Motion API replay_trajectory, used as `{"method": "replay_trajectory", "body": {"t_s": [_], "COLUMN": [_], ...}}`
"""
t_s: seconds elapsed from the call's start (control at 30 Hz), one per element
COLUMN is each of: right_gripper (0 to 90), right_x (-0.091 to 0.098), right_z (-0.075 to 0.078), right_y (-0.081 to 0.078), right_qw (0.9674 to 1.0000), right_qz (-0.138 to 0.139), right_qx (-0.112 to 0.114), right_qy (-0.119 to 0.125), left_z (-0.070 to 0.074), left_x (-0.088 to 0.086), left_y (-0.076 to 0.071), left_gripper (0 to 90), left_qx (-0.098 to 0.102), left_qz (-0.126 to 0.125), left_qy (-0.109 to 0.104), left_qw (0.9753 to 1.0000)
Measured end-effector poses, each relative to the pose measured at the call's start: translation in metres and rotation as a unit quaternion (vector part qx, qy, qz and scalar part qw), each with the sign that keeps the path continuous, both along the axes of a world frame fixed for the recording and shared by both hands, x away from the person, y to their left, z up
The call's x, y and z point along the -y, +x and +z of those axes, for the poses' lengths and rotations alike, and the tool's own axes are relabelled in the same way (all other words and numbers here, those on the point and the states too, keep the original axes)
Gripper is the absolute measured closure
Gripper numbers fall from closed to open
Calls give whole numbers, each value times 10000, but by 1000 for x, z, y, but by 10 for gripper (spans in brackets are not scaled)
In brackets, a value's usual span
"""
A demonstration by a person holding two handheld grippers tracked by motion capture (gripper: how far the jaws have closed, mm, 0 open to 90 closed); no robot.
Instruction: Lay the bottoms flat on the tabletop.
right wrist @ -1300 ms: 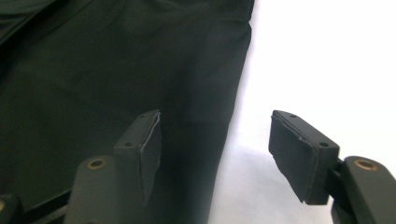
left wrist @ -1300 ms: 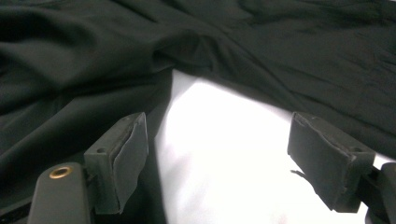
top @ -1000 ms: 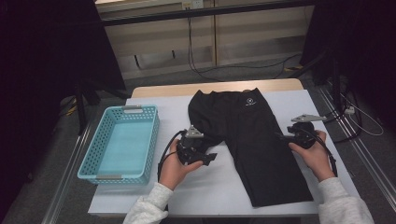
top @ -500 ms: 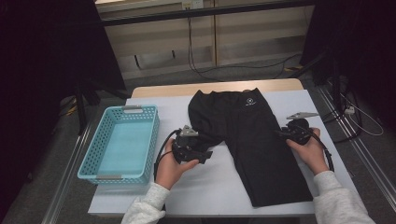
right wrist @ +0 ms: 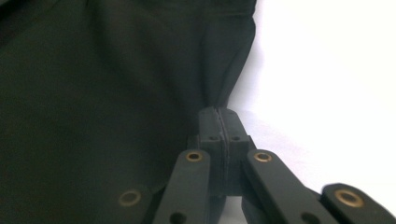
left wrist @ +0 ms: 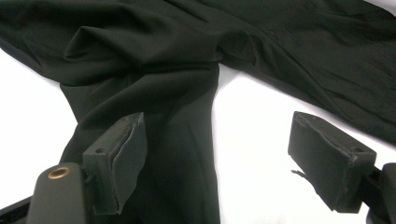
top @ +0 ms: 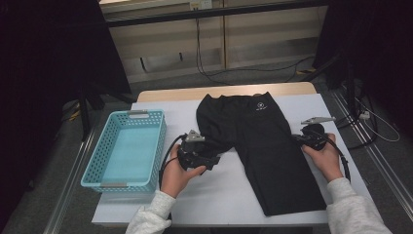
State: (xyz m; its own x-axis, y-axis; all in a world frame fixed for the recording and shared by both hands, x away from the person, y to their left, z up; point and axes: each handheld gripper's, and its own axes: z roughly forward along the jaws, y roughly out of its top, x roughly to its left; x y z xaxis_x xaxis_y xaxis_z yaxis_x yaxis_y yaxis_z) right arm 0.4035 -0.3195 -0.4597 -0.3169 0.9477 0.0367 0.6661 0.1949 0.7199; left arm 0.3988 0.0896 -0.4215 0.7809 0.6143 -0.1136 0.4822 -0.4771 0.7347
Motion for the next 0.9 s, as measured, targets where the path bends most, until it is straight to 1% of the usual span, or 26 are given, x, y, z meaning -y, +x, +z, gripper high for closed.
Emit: {"method": "replay_trajectory", "body": {"t_s": [0.03,0.1,0.17,0.27,0.37,0.4,0.43,0.5,0.53,0.63,0.7,0.9], "right_gripper": [900,900,900,900,900,900,900,900,900,900,900,900], "right_x": [1,4,5,7,9,10,12,15,15,17,17,20], "right_z": [0,-1,-1,-1,-1,-1,-1,-1,-1,-2,-1,-1], "right_y": [0,0,0,0,-2,-2,-2,-4,-4,-5,-6,-8], "right_qw": [10000,10000,9999,9998,9999,9998,9998,9995,9995,9994,9994,9995], "right_qz": [-8,-11,-30,-28,-25,-56,-32,-81,-103,-118,-122,-137], "right_qx": [-14,-6,-22,-14,-23,-50,-26,-40,-58,-50,-60,-64], "right_qy": [-2,71,142,184,141,169,185,308,306,314,305,290], "left_z": [0,0,-1,-3,-2,-2,-1,-1,-2,-2,-3,-3], "left_x": [0,-1,0,0,1,0,0,0,1,1,2,3], "left_y": [0,1,1,1,1,1,1,1,1,1,1,1], "left_gripper": [197,197,197,197,197,197,197,197,197,197,197,196], "left_qx": [2,17,-31,-31,-13,1,-7,-26,-21,16,-24,-12], "left_qz": [-9,-7,9,16,18,12,17,20,14,7,8,-16], "left_qy": [13,51,19,49,43,63,63,54,35,77,51,71], "left_qw": [10000,10000,10000,10000,10000,10000,10000,10000,10000,10000,10000,10000]}}
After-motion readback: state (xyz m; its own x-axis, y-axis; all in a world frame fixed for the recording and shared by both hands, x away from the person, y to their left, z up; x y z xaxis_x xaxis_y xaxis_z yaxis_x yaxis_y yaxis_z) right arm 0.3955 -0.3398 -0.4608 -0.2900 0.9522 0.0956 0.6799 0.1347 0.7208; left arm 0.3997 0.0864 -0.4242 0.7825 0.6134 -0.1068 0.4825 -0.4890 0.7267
